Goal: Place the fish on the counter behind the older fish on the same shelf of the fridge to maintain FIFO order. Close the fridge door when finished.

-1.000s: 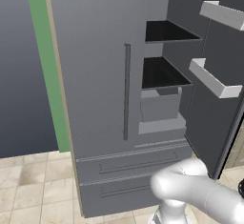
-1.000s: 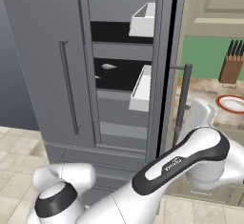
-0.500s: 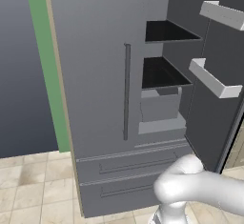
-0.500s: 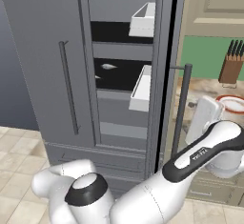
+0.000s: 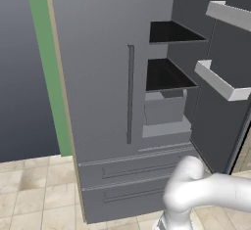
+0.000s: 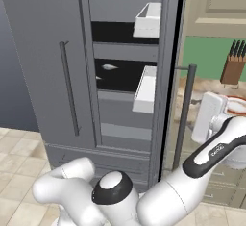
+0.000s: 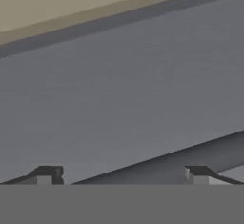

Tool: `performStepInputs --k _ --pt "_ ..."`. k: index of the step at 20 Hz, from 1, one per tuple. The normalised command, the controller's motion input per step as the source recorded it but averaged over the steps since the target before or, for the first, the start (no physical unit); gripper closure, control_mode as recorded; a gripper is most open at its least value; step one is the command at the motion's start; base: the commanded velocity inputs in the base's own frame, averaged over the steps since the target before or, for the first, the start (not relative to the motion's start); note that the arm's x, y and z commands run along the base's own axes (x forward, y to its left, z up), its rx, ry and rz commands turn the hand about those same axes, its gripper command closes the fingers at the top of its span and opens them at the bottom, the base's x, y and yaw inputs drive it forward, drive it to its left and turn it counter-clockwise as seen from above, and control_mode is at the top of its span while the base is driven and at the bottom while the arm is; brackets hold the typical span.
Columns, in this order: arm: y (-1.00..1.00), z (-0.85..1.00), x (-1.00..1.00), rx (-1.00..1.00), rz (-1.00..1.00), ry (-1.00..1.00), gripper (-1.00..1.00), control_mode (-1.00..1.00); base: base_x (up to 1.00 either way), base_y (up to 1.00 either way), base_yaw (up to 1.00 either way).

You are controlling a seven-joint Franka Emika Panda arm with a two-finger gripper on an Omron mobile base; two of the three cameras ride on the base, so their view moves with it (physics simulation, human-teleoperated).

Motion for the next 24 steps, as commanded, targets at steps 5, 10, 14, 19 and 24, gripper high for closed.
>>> performStepInputs --k 5,10,14,19,24 --pt "0.94 0.0 0.0 -0.06 0.19 0.0 -1.0 -1.0 0.0 0.0 0.0" --pt "1.0 0.0 0.0 -0.09 0.11 0.0 -1.0 -1.0 0.0 0.0 0.0" --pt "1.0 0.06 0.0 -0.1 0.1 0.0 -1.0 -1.0 0.0 0.0 0.0" --pt "1.0 0.01 0.03 -0.08 0.09 0.0 -1.0 -1.0 0.0 0.0 0.0" --pt "1.0 0.01 0.15 -0.07 0.06 0.01 -1.0 -1.0 0.0 0.0 0.0"
